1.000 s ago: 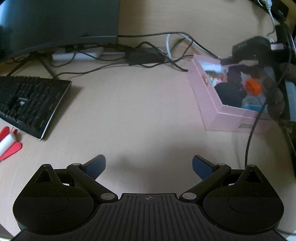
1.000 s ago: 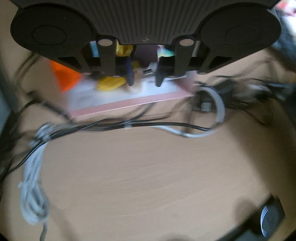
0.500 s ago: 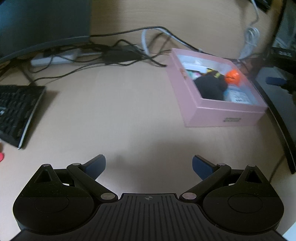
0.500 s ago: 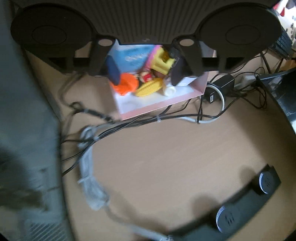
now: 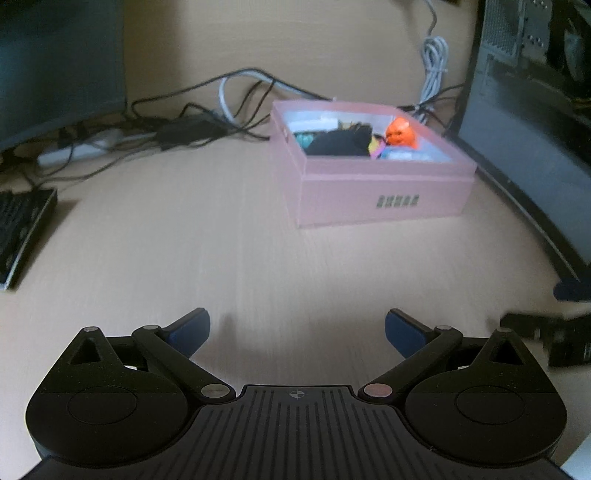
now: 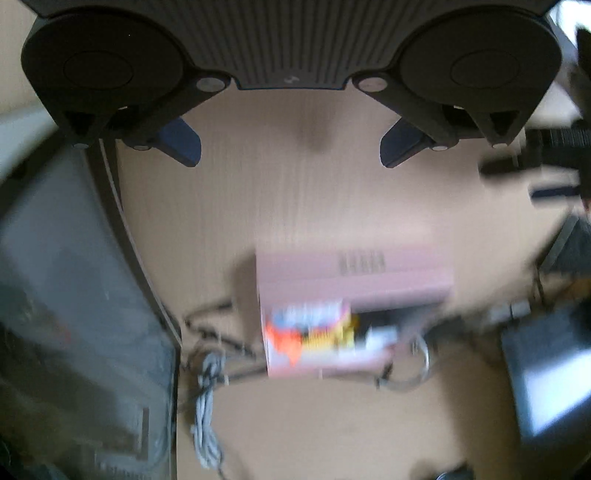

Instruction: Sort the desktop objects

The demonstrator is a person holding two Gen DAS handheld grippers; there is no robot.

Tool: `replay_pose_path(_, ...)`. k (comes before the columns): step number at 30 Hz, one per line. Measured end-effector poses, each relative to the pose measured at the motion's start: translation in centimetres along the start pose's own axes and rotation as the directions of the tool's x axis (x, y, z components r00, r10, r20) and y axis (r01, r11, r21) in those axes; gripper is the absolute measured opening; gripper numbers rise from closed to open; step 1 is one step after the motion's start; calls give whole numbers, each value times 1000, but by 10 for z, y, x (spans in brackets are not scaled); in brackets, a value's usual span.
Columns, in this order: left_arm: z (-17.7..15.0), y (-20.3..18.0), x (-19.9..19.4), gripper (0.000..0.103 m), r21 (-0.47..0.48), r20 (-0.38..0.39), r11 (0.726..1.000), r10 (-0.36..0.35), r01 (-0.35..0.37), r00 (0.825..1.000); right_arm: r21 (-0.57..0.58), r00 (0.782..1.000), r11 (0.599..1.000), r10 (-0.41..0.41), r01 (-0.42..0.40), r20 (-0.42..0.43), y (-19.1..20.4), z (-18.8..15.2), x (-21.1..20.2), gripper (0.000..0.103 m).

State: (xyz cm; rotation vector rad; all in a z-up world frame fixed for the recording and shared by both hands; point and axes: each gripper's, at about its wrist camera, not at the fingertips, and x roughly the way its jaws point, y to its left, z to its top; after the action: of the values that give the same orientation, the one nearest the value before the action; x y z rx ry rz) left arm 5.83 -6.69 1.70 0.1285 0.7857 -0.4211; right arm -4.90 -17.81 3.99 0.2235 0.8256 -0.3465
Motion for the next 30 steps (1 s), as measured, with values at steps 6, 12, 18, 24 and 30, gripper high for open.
replay_pose_path(6, -8, -8, 10, 103, 6, 39, 999, 51, -52, 998, -50, 999, 998, -44, 45, 24, 10, -12, 18, 103)
replay_pose_path(12, -12, -5, 21, 103, 1, 59, 997, 83, -83, 995, -99, 997, 995, 20, -13, 68, 9, 5, 40, 103)
replay_pose_path(18, -7, -5, 27, 103, 3, 64, 997, 78, -78, 995, -82, 992, 997, 9, 1, 123, 10, 17, 54, 103)
replay_pose_path(24, -5, -2, 30, 103, 3, 67, 997, 75, -76, 995, -66, 989, 998, -4, 14, 151, 10, 18, 58, 103)
replay_pose_path(30, -5, -2, 30, 103, 3, 69, 997, 71, -72, 995, -66, 988, 998, -3, 14, 151, 10, 17, 58, 103)
